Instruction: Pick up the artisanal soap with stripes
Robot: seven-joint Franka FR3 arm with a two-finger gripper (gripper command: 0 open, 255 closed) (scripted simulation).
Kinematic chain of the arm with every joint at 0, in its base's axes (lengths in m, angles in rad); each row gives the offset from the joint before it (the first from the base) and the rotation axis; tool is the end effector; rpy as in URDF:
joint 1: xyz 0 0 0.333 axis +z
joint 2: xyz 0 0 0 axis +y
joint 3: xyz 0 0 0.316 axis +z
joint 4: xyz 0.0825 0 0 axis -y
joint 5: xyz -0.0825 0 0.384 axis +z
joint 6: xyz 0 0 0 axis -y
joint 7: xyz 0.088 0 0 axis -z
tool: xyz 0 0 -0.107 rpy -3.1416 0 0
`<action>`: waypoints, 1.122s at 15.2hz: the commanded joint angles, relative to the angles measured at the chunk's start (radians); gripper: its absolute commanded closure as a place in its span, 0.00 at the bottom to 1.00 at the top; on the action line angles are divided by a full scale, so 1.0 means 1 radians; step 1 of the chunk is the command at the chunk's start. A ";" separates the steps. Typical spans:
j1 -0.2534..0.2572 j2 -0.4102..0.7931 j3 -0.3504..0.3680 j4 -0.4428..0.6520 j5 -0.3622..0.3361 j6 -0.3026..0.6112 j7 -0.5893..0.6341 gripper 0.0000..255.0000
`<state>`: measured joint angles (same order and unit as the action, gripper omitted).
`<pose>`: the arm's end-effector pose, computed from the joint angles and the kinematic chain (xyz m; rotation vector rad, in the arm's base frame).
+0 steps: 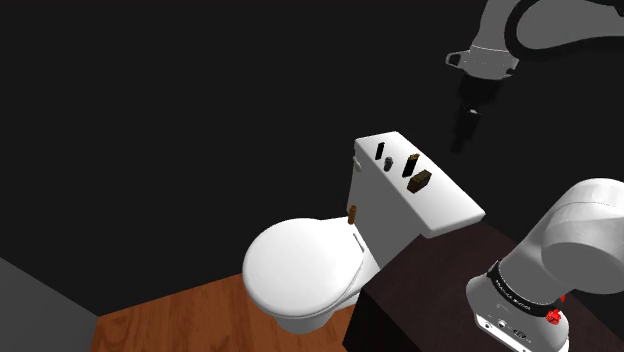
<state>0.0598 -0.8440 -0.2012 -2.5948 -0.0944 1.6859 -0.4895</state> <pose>0.2905 -0.0561 0.4988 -2.9936 -0.6608 0.0844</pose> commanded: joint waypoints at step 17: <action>0.264 0.514 -0.556 -0.113 -0.243 0.698 -1.070 0.00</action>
<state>0.2882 -0.3879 -0.7201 -2.7184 -0.3518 2.3307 -1.4838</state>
